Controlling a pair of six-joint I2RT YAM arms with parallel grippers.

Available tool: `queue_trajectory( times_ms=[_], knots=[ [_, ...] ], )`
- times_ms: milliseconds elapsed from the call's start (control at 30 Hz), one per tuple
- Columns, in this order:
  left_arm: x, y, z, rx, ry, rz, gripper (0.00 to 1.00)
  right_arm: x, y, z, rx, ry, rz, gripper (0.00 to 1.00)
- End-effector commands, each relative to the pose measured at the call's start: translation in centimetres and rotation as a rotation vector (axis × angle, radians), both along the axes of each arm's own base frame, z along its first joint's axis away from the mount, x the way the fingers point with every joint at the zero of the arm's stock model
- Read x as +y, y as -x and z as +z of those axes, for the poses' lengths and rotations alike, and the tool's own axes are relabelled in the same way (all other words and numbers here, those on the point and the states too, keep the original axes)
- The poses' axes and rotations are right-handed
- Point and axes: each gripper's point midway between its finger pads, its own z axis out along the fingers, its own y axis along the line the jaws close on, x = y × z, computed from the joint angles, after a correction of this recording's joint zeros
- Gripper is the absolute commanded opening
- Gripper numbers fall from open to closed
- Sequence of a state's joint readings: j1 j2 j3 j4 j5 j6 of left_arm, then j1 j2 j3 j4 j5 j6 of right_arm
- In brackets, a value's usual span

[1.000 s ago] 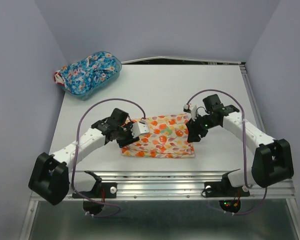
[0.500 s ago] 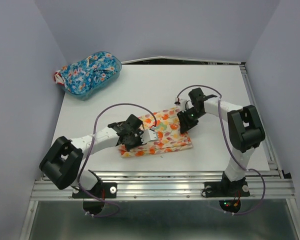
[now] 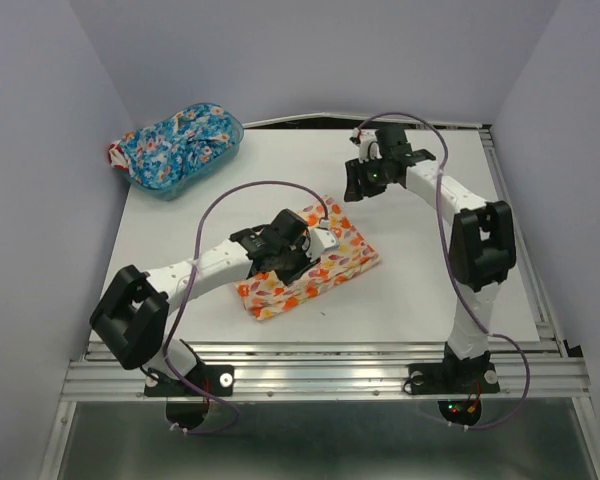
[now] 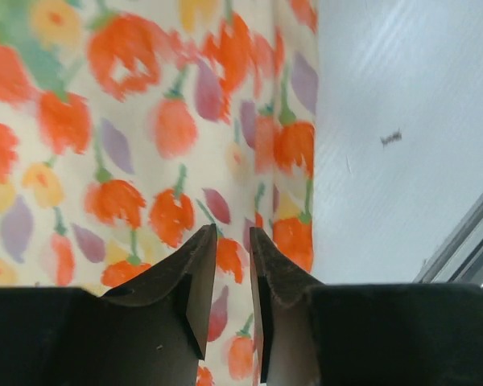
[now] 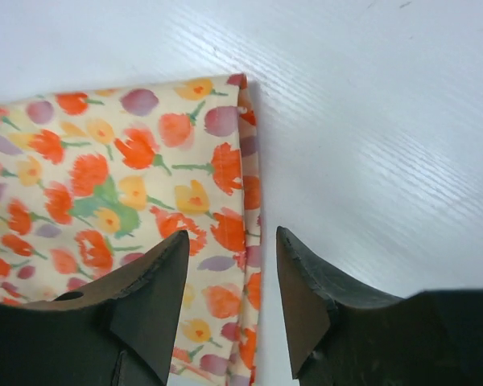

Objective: Fold and stack the skirts
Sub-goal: Fold the skirt

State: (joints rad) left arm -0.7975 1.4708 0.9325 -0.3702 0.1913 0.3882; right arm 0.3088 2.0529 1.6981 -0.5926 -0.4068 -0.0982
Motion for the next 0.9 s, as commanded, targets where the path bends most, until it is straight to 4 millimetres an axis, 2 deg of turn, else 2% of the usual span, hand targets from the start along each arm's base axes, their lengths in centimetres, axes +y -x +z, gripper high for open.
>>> queue_trajectory(
  times_ms=[0,33,67,100,133,167,200,233,267,300,400,433,633,867],
  knots=[
    [-3.3,-4.5,6.2,-0.110,0.176,0.217,0.34,-2.8,0.3,8.4,-0.098,-0.155,-0.207,0.53],
    [-4.3,-5.5,7.3,-0.144,0.212,0.233,0.34,-4.1,2.2,5.9,0.004,-0.179,-0.277,0.53],
    [-4.9,-6.0,7.9,-0.159,0.231,0.233,0.33,-4.6,3.4,5.5,0.033,-0.201,-0.298,0.52],
    [-5.4,-6.4,8.2,-0.168,0.238,0.226,0.32,-4.6,4.5,6.5,0.041,-0.256,-0.323,0.52],
    [-6.7,-6.8,8.5,-0.175,0.244,0.152,0.32,-5.2,5.5,5.7,0.070,-0.271,-0.351,0.51],
    [-7.4,-6.9,8.5,-0.172,0.239,0.096,0.32,-5.1,6.8,4.8,0.106,-0.288,-0.365,0.51],
    [-8.0,-6.6,8.4,-0.163,0.235,0.033,0.35,-5.6,9.1,2.0,0.191,-0.287,-0.399,0.50],
    [-8.5,-6.6,8.2,-0.157,0.233,-0.007,0.39,-5.2,9.8,2.3,0.203,-0.340,-0.419,0.49],
    [-9.5,-6.5,7.9,-0.142,0.241,-0.061,0.41,-5.5,10.4,1.6,0.221,-0.354,-0.442,0.49],
    [-9.8,-6.6,7.8,-0.137,0.242,-0.069,0.44,-5.6,11.5,0.0,0.240,-0.359,-0.455,0.49],
    [-11.3,-7.2,6.4,-0.091,0.228,-0.071,0.45,-6.3,11.8,-0.7,0.204,-0.361,-0.476,0.49],
    [-11.9,-7.5,5.8,-0.075,0.228,-0.070,0.45,-6.7,12.2,-1.7,0.227,-0.353,-0.490,0.47],
    [-14.3,-6.9,3.3,-0.063,0.215,-0.083,0.47,-6.9,13.5,-4.5,0.307,-0.354,-0.514,0.41],
    [-15.2,-6.1,0.9,-0.042,0.173,-0.110,0.45,-7.1,14.1,-6.6,0.322,-0.341,-0.532,0.37]
  ],
)
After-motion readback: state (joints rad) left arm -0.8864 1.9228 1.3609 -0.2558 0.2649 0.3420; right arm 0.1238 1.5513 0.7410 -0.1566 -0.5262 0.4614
